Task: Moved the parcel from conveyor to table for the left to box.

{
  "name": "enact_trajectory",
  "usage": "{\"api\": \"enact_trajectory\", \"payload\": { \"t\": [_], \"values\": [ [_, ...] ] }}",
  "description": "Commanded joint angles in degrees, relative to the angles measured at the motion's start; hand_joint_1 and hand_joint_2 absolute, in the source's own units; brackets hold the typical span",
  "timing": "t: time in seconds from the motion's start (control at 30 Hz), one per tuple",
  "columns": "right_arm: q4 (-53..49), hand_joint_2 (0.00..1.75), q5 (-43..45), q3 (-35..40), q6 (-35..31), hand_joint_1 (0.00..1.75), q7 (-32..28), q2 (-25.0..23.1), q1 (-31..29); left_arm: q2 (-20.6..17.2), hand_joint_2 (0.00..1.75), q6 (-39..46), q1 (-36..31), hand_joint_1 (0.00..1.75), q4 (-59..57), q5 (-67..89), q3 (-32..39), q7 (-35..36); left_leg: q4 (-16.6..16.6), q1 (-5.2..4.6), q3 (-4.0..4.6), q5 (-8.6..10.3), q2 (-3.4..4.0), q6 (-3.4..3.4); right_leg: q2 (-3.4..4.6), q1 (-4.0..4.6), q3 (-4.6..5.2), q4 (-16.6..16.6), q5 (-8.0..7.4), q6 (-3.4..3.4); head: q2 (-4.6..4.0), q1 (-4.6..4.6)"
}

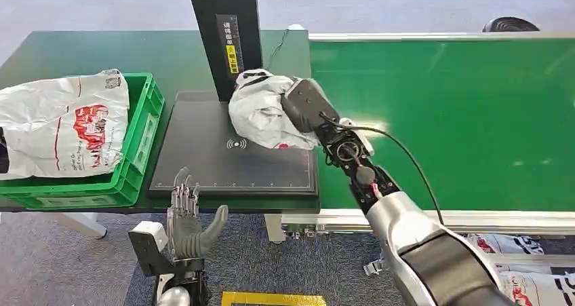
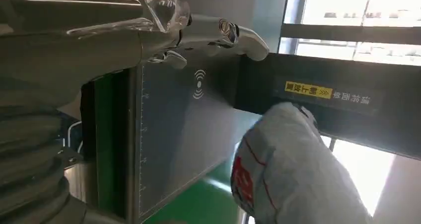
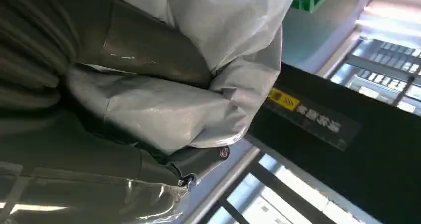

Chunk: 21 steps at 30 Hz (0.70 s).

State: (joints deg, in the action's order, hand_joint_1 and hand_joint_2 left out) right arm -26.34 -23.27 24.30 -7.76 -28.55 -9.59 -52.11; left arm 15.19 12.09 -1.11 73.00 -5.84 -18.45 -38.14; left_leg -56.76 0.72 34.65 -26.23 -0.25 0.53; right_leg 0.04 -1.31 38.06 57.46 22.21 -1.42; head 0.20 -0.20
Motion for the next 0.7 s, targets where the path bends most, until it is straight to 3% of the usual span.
{"api": "enact_trajectory", "payload": {
  "t": [0.03, 0.7],
  "values": [
    [9.1, 1.75, -1.4, 2.8, -1.7, 1.75, 1.4, -4.8, -1.3, 0.1, 1.75, 0.3, -0.8, 0.00, -0.9, 0.9, -0.8, 1.1, 0.0, -0.02, -0.16, -0.03, 0.07, -0.02, 0.04, 0.00, -0.14, 0.0, 0.01, 0.12, 0.00, 0.00],
    [9.0, 1.75, -3.1, 1.2, -2.6, 1.75, 3.0, -2.9, -1.8, 1.5, 1.75, -0.5, -1.0, 0.00, -2.0, 2.2, 2.8, 1.7, 0.0, -0.03, -0.04, 0.00, -0.02, -0.02, -0.04, -0.02, -0.05, 0.0, 0.01, 0.07, 0.00, 0.00]
  ]
}}
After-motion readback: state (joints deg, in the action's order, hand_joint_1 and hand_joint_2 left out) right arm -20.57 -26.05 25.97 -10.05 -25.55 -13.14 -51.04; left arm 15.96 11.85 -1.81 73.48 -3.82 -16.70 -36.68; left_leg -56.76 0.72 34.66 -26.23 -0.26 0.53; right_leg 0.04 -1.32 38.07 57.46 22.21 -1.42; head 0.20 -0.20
